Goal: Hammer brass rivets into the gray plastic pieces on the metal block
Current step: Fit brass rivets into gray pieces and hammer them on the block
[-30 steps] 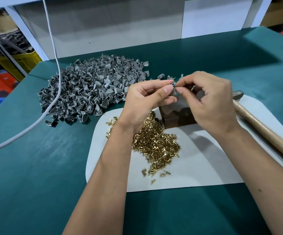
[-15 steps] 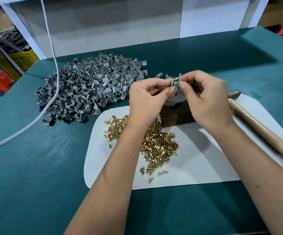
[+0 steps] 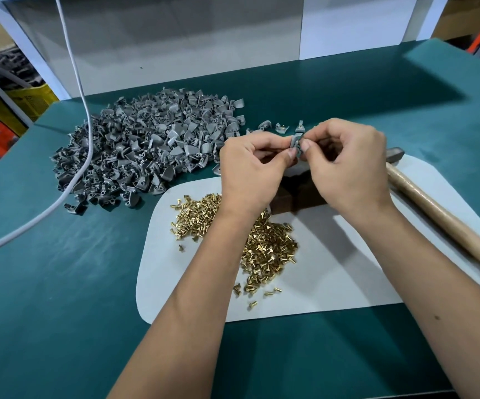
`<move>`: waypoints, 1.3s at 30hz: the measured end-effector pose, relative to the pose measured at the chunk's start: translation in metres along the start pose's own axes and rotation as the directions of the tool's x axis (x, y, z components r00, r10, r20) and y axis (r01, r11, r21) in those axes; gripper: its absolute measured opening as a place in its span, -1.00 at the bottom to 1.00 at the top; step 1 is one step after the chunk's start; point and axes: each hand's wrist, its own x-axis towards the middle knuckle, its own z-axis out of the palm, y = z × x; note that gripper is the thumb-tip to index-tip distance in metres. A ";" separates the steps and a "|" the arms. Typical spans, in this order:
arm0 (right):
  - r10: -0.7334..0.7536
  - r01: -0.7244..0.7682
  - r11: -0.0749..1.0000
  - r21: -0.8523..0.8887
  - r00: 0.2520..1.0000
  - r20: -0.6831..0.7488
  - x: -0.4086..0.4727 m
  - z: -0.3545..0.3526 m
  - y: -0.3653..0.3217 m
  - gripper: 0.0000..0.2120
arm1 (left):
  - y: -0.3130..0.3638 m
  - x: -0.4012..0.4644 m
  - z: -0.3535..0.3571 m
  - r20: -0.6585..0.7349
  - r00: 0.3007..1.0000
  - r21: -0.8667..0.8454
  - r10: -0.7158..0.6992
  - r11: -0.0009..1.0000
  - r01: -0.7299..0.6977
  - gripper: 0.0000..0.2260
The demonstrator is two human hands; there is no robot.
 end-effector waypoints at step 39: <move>0.577 -0.144 0.526 -0.838 0.784 0.227 0.016 -0.076 0.050 -0.77 | -0.004 0.005 -0.019 0.253 0.965 0.598 0.074 0.772 -0.216 -0.85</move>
